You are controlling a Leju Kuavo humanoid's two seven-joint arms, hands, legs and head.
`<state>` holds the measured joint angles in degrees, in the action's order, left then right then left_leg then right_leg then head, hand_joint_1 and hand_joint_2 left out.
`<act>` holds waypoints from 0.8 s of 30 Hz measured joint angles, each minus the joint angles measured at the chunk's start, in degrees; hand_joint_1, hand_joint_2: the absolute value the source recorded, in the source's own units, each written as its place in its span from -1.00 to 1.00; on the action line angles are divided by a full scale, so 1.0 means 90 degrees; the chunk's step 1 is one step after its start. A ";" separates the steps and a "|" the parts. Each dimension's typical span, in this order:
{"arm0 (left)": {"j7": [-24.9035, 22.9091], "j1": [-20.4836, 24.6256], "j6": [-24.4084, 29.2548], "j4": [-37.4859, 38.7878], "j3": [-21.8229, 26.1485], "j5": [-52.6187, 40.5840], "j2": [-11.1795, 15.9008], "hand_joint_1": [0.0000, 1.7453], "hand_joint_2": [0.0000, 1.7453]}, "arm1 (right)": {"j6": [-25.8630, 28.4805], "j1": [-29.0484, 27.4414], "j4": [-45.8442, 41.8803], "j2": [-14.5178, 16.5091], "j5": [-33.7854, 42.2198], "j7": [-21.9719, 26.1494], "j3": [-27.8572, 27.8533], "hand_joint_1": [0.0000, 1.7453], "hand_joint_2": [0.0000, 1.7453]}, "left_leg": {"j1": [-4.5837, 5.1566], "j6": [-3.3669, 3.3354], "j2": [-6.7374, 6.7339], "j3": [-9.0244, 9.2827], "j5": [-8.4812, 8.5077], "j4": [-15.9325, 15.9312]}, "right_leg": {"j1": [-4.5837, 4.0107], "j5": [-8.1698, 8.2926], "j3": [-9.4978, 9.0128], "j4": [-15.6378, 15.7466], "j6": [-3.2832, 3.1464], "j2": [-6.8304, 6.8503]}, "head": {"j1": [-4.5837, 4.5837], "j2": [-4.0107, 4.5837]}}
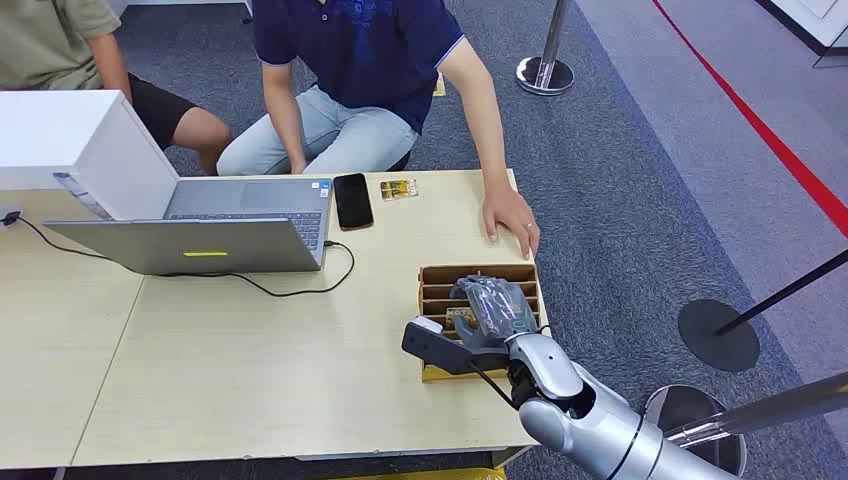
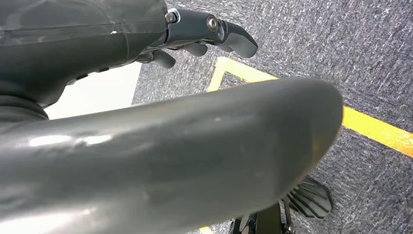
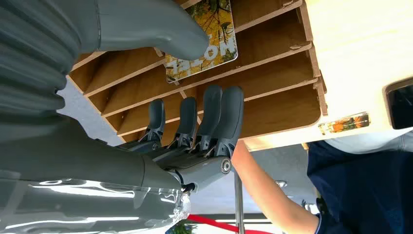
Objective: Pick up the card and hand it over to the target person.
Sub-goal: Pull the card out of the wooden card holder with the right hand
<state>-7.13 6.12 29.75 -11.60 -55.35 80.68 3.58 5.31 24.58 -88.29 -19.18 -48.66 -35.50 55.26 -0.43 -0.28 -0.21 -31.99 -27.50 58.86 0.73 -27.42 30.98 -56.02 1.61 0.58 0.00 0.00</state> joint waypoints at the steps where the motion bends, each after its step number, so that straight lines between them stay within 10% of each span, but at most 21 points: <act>1: -0.0001 0.0000 0.0000 0.0000 -0.0002 -0.0002 -0.0001 -1.00 -1.00 | -0.0005 0.0004 0.0003 0.0003 0.0000 0.0001 0.0005 0.08 1.00 | 0.0000 0.0000 0.0000 0.0000 0.0000 0.0000 | 0.0000 0.0000 0.0000 0.0000 0.0000 0.0000 | 0.0000 0.0000; 24: -0.0020 -0.0001 -0.0024 0.0001 -0.0036 -0.0031 -0.0005 -1.00 -1.00 | -0.0111 0.0072 0.0055 0.0054 0.0070 0.0038 0.0109 0.11 1.00 | 0.0001 0.0001 -0.0002 -0.0001 -0.0002 0.0003 | 0.0001 -0.0003 0.0002 -0.0005 0.0002 -0.0001 | 0.0000 0.0000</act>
<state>-7.31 6.11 29.54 -11.59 -55.68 80.40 3.54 4.31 25.22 -87.79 -18.69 -48.03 -35.16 56.24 -0.42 -0.27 -0.23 -32.00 -27.52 58.89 0.75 -27.44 31.00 -56.06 1.62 0.58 0.00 0.00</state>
